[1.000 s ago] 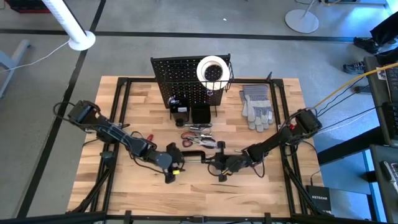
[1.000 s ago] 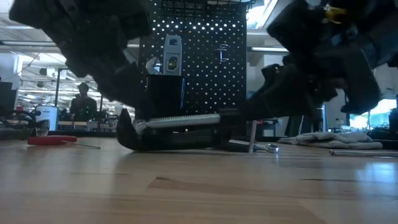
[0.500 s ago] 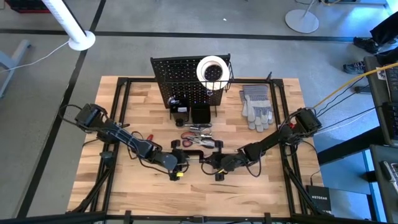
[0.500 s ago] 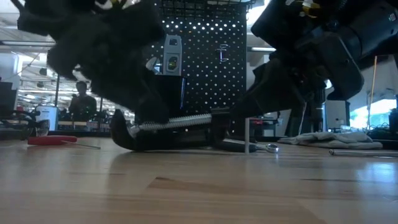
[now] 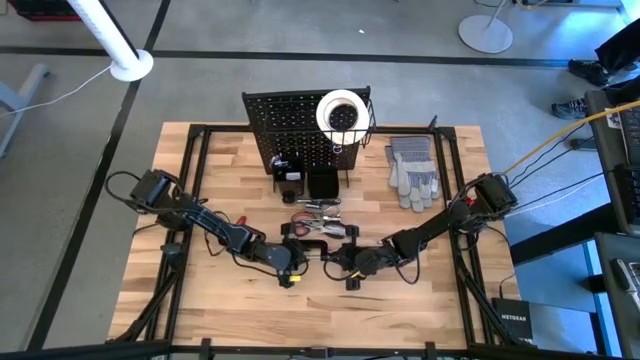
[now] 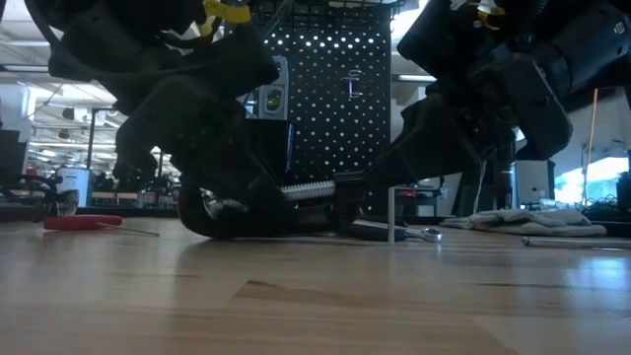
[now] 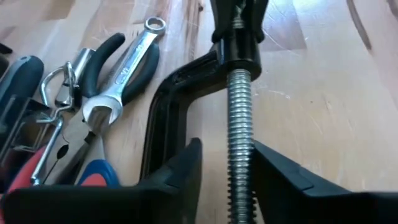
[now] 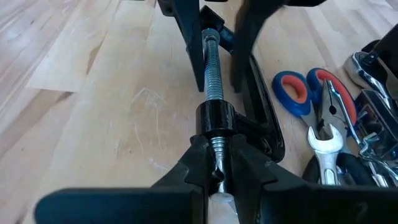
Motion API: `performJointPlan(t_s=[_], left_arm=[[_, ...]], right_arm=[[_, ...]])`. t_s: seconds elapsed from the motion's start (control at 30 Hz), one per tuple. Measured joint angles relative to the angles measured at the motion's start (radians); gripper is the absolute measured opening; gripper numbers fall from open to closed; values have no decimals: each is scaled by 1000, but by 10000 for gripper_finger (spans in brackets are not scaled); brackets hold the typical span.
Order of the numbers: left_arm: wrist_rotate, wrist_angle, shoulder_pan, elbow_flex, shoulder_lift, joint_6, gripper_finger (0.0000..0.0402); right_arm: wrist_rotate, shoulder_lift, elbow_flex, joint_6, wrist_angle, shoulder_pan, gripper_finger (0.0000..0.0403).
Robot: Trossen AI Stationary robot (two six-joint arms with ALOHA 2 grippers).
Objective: Hang tools onto peg board
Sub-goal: Put the black clamp into the wire basket on the pegboard
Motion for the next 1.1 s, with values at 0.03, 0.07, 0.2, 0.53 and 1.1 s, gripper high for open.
performJointPlan(t_s=[0.03,0.07,0.2,0.53,1.1], left_arm=[[0,-1,0,0,0,-4,89],[0,-3,0,0,0,-8,70],[6,-4,0,0,-1,-8,27],[21,-277,-36,74,-129,-149,28],[-62,-928,-37,557,-443,-14,28]], right_arm=[[1,0,0,0,1,0,41],[1,0,0,1,1,-1,41],[-12,0,0,49,-3,-2,59],[-170,-106,3,193,-124,-3,212],[47,-240,1,217,-337,102,236]])
